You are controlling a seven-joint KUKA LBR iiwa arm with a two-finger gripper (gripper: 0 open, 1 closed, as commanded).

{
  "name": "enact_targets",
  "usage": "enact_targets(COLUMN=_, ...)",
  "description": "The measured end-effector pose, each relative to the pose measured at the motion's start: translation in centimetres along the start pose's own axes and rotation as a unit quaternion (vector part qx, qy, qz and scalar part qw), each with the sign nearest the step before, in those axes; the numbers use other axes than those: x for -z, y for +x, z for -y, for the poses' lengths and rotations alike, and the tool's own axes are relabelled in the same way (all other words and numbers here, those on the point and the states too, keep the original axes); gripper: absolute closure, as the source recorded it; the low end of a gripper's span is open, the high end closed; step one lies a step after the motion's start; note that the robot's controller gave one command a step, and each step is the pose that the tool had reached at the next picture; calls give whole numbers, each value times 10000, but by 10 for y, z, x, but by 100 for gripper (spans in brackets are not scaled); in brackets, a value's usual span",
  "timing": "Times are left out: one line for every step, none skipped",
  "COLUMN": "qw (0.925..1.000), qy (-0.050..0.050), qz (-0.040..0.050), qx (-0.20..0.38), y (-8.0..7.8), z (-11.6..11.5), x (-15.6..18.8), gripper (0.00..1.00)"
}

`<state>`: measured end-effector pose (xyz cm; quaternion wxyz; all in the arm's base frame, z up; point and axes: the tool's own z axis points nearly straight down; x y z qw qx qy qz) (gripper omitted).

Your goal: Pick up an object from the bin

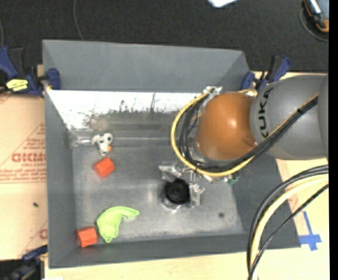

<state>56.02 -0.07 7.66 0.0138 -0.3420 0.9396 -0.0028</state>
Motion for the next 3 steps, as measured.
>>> enact_targets(qw=10000, qy=0, qz=0, qx=-2, y=0, z=0, x=0, gripper=100)
enact_targets(qw=10000, qy=-1, qz=-1, qx=-3, y=0, z=0, x=0, gripper=100)
enact_targets(qw=10000, qy=-1, qz=-1, qx=-5, y=0, z=0, x=0, gripper=100)
